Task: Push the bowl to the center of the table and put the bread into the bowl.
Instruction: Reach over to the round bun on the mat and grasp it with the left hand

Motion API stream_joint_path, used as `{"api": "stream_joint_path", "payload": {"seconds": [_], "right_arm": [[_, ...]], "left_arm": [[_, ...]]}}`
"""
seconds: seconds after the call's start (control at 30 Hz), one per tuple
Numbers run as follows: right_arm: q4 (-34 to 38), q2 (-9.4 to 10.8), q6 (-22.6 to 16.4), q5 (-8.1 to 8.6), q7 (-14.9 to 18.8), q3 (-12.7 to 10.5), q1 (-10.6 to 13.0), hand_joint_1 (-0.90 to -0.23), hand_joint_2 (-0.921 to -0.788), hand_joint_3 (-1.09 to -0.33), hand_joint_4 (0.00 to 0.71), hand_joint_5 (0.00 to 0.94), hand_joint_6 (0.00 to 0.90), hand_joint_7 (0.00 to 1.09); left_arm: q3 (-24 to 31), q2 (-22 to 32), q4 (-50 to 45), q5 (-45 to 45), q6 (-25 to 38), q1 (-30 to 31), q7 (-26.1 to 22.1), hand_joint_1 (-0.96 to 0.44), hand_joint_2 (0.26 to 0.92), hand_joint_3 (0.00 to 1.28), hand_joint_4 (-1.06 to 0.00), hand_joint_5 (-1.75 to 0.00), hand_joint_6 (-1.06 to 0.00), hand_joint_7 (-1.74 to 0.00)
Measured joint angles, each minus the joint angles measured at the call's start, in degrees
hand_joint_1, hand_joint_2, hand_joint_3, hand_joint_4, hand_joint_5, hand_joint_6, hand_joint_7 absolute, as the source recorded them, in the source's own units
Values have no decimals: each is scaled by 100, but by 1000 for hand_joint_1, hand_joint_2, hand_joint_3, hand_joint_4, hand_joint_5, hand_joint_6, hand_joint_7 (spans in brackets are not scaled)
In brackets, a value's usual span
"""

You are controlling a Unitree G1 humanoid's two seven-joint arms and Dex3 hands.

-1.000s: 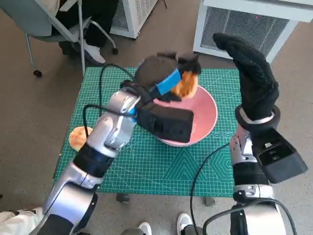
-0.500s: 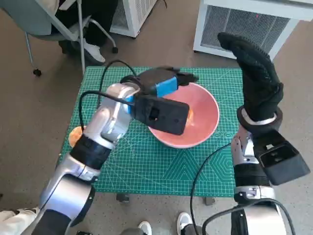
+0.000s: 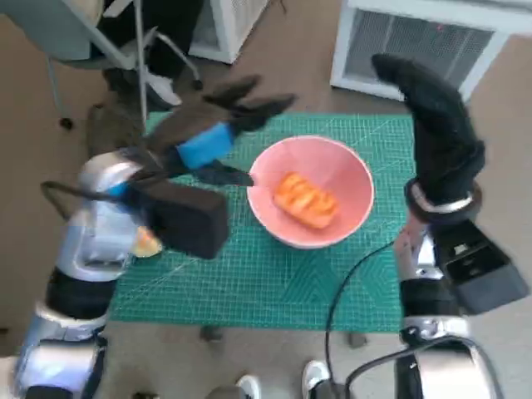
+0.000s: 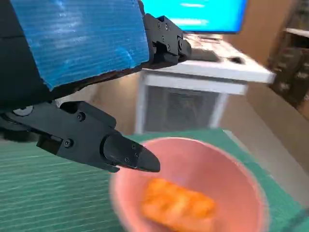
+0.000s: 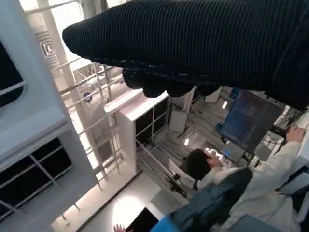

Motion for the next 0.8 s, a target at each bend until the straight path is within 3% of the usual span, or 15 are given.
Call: {"api": "stream_joint_path", "payload": {"seconds": [0.33,0.8], "right_arm": [[-234,-36,140,59,-2,27,182,-579,-921,-832,-1,448,-1,629],[-72,27,178,295,311,55,125,-579,-921,-817,-1,450,-1,624]], "left_arm": [[1380,1292,-655,-351,5,1669,-123,-404,865,1,-63,-9,-224,-9],[1699,1663,-560,-342,-61,2724,43,-391,858,0,-85,-6,-239,-10]]}}
